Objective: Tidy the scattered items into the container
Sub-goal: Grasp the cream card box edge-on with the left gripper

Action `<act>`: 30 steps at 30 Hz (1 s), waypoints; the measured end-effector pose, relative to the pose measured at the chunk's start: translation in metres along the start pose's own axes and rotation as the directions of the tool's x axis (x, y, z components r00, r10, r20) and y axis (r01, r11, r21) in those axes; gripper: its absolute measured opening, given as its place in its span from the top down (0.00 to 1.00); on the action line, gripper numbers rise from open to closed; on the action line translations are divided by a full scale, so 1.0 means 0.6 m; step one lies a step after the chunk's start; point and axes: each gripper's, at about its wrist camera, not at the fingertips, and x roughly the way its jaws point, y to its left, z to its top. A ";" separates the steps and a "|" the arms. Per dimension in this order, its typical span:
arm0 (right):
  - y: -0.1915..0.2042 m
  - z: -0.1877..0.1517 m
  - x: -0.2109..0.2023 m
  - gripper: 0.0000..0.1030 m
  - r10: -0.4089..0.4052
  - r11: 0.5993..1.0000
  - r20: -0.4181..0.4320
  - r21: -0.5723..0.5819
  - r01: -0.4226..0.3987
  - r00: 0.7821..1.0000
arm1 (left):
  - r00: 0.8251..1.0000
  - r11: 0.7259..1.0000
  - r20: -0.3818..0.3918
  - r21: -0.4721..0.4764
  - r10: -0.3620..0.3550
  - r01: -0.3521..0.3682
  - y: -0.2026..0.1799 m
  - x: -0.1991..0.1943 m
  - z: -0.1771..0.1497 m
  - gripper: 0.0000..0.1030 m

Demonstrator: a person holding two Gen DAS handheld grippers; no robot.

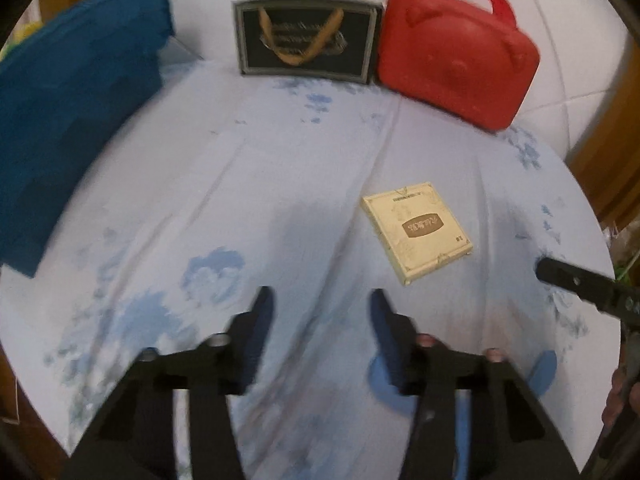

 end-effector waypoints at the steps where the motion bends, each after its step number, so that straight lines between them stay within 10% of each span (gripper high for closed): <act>1: -0.004 0.013 0.016 0.65 -0.008 1.000 -0.007 -0.006 0.008 1.000 | 1.000 1.000 -0.017 0.009 -0.006 0.006 -0.006 0.024 0.009 0.64; 14: -0.023 0.113 0.200 0.63 -0.244 0.947 -0.109 -0.241 0.213 0.963 | 0.994 0.998 -0.107 0.061 0.004 0.003 -0.039 0.187 0.075 0.68; 20: -0.030 0.101 0.182 0.82 0.088 0.991 -0.153 -0.085 -0.101 0.984 | 0.994 1.000 -0.105 0.011 0.003 -0.002 -0.006 0.174 0.075 0.80; 25: 0.007 0.099 0.147 0.80 0.348 0.936 -0.137 -0.016 -0.353 0.928 | 0.991 0.999 -0.131 -0.031 -0.029 0.025 0.023 0.161 0.063 0.80; 30: 0.067 0.093 0.154 0.68 0.386 0.917 -0.157 -0.043 -0.397 0.909 | 0.995 0.996 -0.084 -0.079 -0.047 0.040 0.062 0.108 0.062 0.73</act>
